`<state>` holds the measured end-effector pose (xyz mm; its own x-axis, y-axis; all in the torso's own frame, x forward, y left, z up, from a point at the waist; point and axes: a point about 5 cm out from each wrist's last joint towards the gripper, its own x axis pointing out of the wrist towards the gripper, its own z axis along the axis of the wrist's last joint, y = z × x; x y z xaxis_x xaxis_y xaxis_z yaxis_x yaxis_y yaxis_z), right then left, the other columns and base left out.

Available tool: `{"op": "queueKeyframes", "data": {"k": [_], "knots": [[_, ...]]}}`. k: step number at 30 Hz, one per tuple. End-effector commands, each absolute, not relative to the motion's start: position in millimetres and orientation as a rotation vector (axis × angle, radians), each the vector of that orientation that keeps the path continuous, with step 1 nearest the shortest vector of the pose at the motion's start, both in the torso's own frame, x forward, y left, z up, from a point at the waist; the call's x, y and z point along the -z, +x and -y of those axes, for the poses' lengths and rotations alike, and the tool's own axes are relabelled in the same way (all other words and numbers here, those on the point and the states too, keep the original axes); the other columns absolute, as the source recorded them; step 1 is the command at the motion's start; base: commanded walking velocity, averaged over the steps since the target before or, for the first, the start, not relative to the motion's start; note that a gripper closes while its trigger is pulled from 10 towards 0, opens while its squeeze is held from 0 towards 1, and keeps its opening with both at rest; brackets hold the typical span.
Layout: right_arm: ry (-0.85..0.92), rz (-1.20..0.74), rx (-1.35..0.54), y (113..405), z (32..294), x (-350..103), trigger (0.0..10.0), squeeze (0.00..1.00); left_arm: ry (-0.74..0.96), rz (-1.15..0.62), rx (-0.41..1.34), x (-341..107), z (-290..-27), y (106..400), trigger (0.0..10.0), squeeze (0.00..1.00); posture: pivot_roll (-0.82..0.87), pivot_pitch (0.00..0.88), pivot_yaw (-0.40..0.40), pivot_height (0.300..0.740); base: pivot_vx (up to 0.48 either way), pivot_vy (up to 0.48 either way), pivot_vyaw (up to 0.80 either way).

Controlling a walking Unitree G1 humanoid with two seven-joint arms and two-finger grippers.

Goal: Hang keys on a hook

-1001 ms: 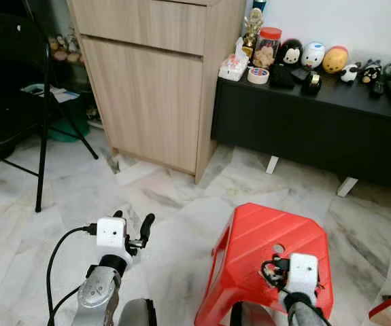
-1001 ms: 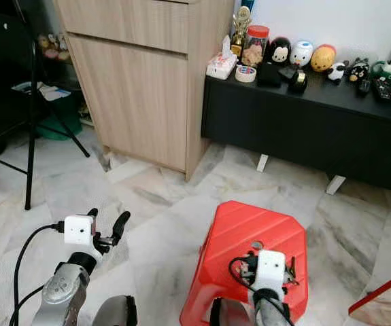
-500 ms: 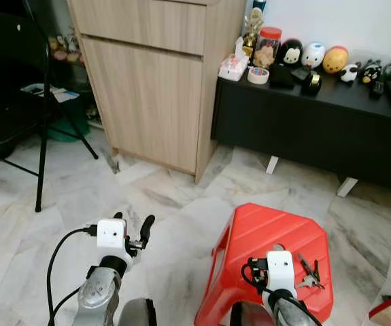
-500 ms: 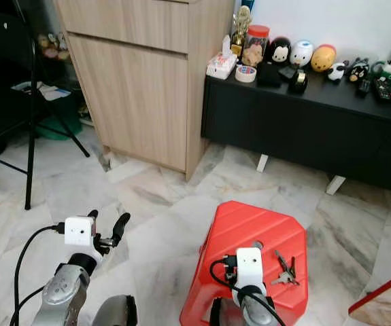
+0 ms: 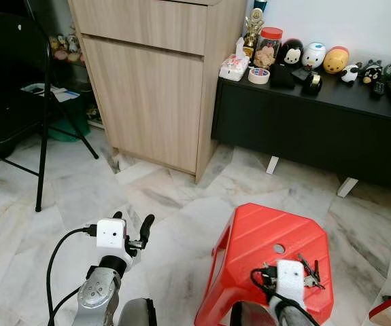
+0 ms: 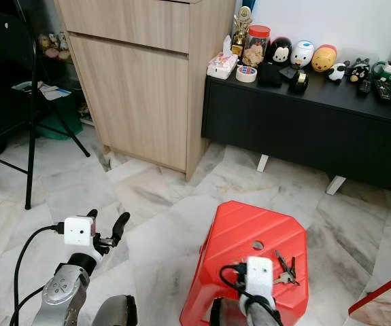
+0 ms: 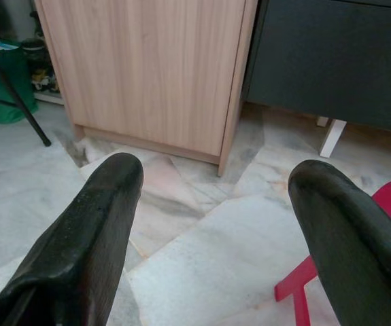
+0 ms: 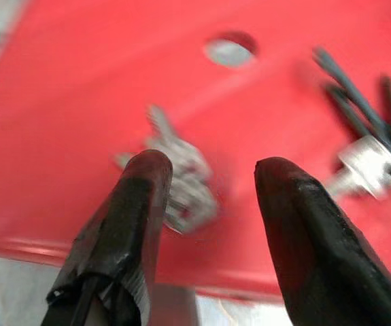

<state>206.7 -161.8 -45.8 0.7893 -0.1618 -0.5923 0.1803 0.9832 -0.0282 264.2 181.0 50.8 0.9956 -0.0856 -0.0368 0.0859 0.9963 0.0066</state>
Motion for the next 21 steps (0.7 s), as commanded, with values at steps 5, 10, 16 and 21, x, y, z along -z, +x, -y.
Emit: {"op": "queueKeyframes", "data": {"k": [5, 10, 16, 21], "knots": [[0.056, -0.640, 0.196, 210, 162, 46, 10.0, 0.00, 0.001, -0.046, 0.088, -49, -179, 265, 10.0, 0.00, 0.06, 0.029, -0.078, 0.599, 0.000, 0.000, 0.00], [0.068, -0.622, 0.136, 216, 154, 43, 10.0, 0.00, 0.006, -0.041, 0.085, -50, -180, 265, 10.0, 0.00, 0.07, 0.028, -0.078, 0.599, 0.000, 0.000, 0.00], [0.064, -0.620, 0.135, 218, 153, 43, 10.0, 0.00, 0.009, -0.042, 0.086, -49, -181, 265, 10.0, 0.00, 0.07, 0.028, -0.078, 0.599, 0.000, 0.000, 0.00], [0.046, -0.645, 0.147, 215, 154, 46, 10.0, 0.00, 0.013, -0.044, 0.090, -49, -180, 264, 10.0, 0.00, 0.07, 0.030, -0.077, 0.599, 0.000, 0.000, 0.00]]}}
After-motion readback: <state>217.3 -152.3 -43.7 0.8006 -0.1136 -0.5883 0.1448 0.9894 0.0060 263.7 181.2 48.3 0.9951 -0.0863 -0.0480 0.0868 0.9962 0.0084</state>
